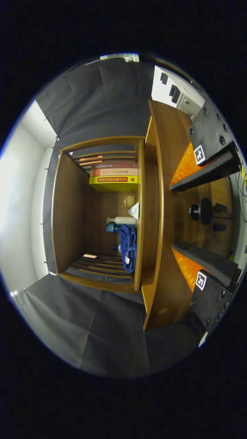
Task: Pull open the drawer, take out the items inside it, and place them on the countertop above the cabinet.
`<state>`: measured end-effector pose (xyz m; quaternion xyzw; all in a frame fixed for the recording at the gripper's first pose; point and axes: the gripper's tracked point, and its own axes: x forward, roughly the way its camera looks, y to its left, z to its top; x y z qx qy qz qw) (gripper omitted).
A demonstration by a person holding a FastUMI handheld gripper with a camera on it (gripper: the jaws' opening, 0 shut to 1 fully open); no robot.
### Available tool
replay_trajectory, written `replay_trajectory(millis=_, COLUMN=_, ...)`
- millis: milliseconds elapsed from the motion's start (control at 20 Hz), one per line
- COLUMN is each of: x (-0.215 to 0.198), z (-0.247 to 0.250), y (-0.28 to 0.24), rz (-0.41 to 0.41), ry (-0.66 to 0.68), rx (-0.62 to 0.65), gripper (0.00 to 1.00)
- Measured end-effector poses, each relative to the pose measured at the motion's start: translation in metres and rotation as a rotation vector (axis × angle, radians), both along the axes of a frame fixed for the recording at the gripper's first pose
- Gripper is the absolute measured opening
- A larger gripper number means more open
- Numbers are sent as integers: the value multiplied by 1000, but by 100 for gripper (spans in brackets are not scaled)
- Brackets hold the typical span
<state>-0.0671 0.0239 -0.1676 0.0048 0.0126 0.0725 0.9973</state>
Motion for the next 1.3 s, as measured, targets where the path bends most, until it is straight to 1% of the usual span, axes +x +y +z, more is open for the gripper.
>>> replay_trajectory(millis=100, x=9, z=-18, y=-3, rz=-9, ry=68, rx=13, gripper=98)
replay_trajectory(millis=150, x=8, z=-12, y=-4, rz=-15, ry=44, rx=61, gripper=98)
replay_trajectory(millis=200, x=7, z=-12, y=-1, rz=-13, ry=54, rx=68, gripper=98)
replay_trajectory(millis=300, x=10, z=-9, y=-3, rz=-14, ry=57, rx=32, gripper=98)
replay_trajectory(millis=350, x=17, z=-7, y=-2, rz=-11, ry=62, rx=15, gripper=98)
replay_trajectory(millis=500, x=44, z=3, y=1, rz=-7, ry=65, rx=21, gripper=99)
replay_trajectory(millis=900, x=124, z=-1, y=12, rz=-10, ry=87, rx=14, gripper=98)
replay_trajectory(millis=1300, x=171, z=-1, y=18, rz=-5, ry=105, rx=19, gripper=98)
